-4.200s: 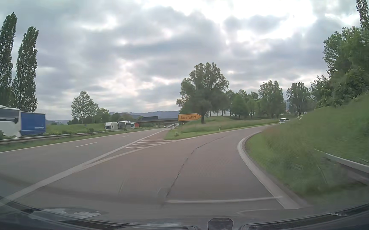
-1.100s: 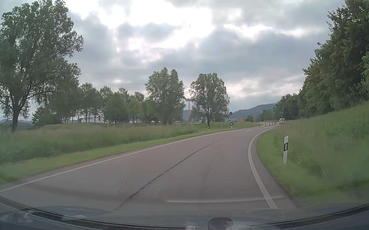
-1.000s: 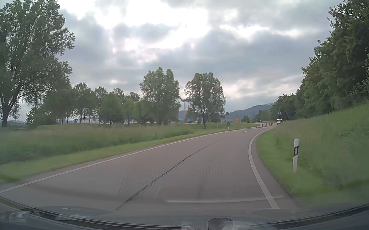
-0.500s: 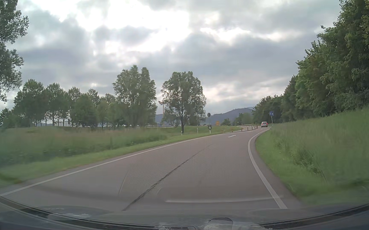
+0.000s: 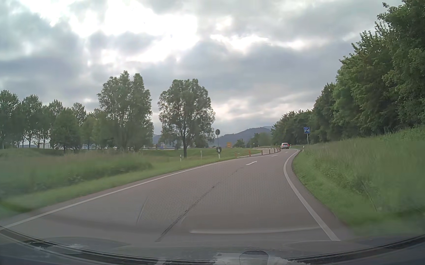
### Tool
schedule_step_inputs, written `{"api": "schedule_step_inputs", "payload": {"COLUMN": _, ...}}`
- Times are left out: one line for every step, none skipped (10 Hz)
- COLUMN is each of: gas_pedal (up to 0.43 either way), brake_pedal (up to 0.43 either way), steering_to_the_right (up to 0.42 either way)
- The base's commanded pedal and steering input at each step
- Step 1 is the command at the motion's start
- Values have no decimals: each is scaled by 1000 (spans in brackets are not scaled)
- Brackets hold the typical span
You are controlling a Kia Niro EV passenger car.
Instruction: Follow the waypoints while adhering to traffic rules and regulations
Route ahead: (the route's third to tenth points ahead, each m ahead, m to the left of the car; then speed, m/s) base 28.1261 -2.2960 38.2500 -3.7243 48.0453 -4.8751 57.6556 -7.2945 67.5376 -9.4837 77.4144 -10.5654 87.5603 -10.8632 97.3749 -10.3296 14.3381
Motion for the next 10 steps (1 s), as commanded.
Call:
{"api": "schedule_step_inputs", "payload": {"gas_pedal": 248, "brake_pedal": 0, "steering_to_the_right": 47}}
{"api": "schedule_step_inputs", "payload": {"gas_pedal": 209, "brake_pedal": 0, "steering_to_the_right": 47}}
{"api": "schedule_step_inputs", "payload": {"gas_pedal": 157, "brake_pedal": 0, "steering_to_the_right": 47}}
{"api": "schedule_step_inputs", "payload": {"gas_pedal": 138, "brake_pedal": 0, "steering_to_the_right": 47}}
{"api": "schedule_step_inputs", "payload": {"gas_pedal": 138, "brake_pedal": 0, "steering_to_the_right": 47}}
{"api": "schedule_step_inputs", "payload": {"gas_pedal": 138, "brake_pedal": 0, "steering_to_the_right": 47}}
{"api": "schedule_step_inputs", "payload": {"gas_pedal": 138, "brake_pedal": 0, "steering_to_the_right": 47}}
{"api": "schedule_step_inputs", "payload": {"gas_pedal": 150, "brake_pedal": 0, "steering_to_the_right": 47}}
{"api": "schedule_step_inputs", "payload": {"gas_pedal": 150, "brake_pedal": 0, "steering_to_the_right": 47}}
{"api": "schedule_step_inputs", "payload": {"gas_pedal": 150, "brake_pedal": 0, "steering_to_the_right": 46}}
